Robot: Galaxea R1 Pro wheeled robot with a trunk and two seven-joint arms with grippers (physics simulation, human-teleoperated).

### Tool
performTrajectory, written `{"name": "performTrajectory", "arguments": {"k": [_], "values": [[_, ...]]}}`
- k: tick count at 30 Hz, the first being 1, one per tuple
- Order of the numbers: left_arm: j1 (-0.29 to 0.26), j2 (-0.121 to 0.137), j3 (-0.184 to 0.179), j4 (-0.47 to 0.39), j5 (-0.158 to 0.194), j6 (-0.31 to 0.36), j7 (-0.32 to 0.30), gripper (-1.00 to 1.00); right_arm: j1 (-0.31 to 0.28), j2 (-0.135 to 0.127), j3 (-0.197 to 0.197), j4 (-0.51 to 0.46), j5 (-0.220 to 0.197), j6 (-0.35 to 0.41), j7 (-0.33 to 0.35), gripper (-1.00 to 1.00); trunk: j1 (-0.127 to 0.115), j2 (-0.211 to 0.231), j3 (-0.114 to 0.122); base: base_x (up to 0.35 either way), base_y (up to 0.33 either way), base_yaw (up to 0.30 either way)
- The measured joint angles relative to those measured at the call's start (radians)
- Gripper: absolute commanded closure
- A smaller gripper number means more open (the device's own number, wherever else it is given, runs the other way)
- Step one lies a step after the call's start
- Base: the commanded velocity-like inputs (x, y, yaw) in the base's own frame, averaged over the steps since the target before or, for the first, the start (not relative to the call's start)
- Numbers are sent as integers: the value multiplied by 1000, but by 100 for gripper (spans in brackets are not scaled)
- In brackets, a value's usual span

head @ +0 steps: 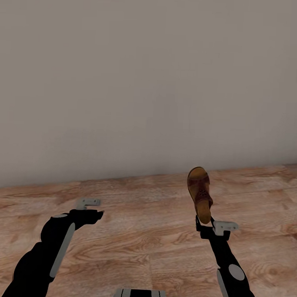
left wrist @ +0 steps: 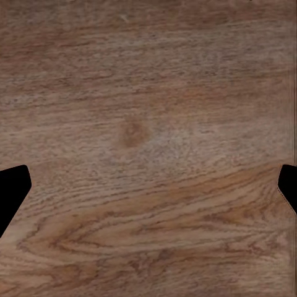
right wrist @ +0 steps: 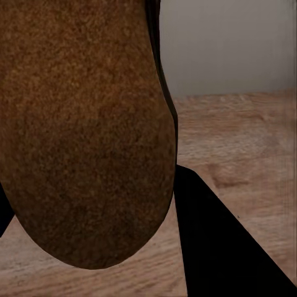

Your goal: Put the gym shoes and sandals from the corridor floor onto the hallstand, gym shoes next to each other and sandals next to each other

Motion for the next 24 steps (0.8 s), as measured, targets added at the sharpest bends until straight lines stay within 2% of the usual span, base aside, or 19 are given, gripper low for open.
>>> {"name": "performTrajectory", "arguments": {"k": [24], "values": [[0, 0, 0, 0, 0, 0, 0, -100, 0, 0, 0, 0, 0, 0, 0, 100, 0, 0, 33, 0, 0, -222]]}}
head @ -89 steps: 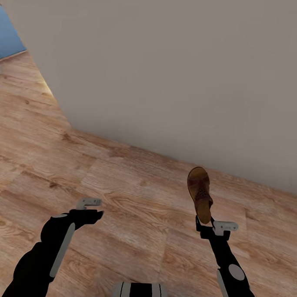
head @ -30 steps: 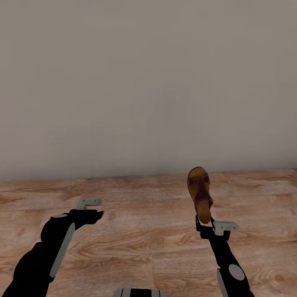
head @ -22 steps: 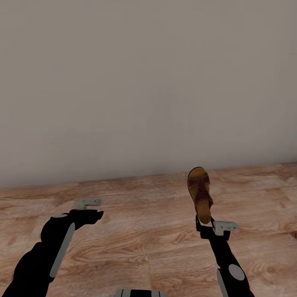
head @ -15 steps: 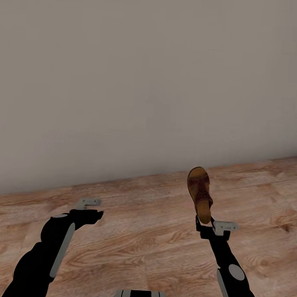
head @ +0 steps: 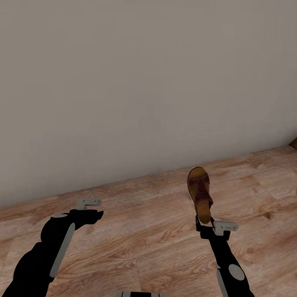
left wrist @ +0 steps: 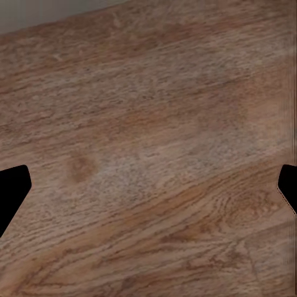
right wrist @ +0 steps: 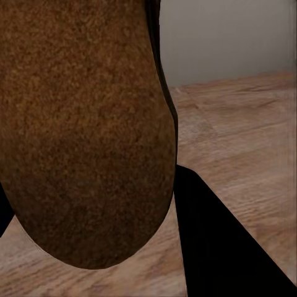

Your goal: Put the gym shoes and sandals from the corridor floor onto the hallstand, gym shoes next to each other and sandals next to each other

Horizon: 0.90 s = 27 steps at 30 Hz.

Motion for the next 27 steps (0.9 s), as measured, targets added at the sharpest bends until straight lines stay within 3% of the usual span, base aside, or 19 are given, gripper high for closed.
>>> {"name": "performTrajectory", "arguments": {"k": [27], "values": [[-1, 0, -1, 0, 0, 0, 0, -100, 0, 0, 0, 0, 0, 0, 0, 100, 0, 0, 37, 1, 0, -222]]}}
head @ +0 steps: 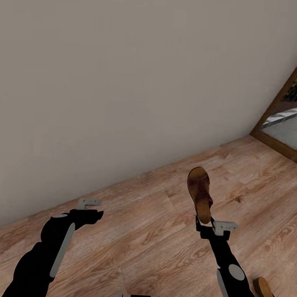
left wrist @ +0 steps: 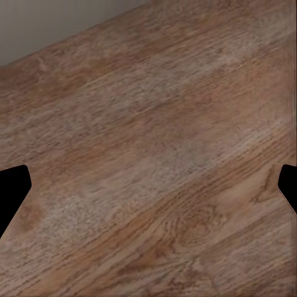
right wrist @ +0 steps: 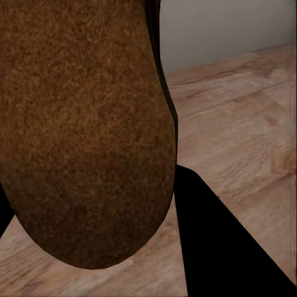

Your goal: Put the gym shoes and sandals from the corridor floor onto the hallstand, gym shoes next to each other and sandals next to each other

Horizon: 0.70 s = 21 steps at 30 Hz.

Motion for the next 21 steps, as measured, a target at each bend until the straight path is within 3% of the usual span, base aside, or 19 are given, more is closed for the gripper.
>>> {"name": "performTrajectory", "arguments": {"k": [10, 21], "values": [[0, 0, 0, 0, 0, 0, 0, -100, 0, 0, 0, 0, 0, 0, 0, 100, 0, 0, 13, 134, 0, -206], [0, 0, 0, 0, 0, 0, 0, -100, 0, 0, 0, 0, 0, 0, 0, 100, 0, 0, 15, 255, 0, -13]]}}
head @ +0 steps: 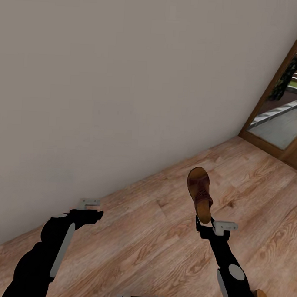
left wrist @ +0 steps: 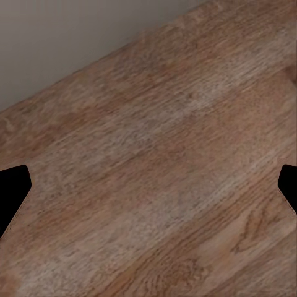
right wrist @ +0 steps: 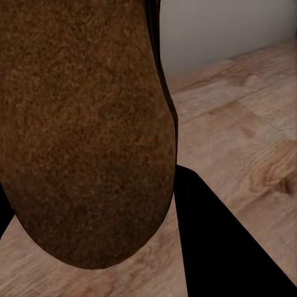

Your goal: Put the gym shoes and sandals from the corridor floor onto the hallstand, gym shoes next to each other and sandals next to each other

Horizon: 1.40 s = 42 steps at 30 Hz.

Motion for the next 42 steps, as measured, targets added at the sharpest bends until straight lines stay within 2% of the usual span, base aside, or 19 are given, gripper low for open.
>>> {"name": "performTrajectory", "arguments": {"k": [7, 20, 42], "values": [[0, 0, 0, 0, 0, 0, 0, -100, 0, 0, 0, 0, 0, 0, 0, 100, 0, 0, 0, 338, 21, -47], [0, 0, 0, 0, -1, 0, 0, -100, 0, 0, 0, 0, 0, 0, 0, 100, 0, 0, 6, 278, 109, -257], [0, 0, 0, 0, -2, 0, 0, -100, 0, 0, 0, 0, 0, 0, 0, 100, 0, 0, 22, 23, 24, -273]]}}
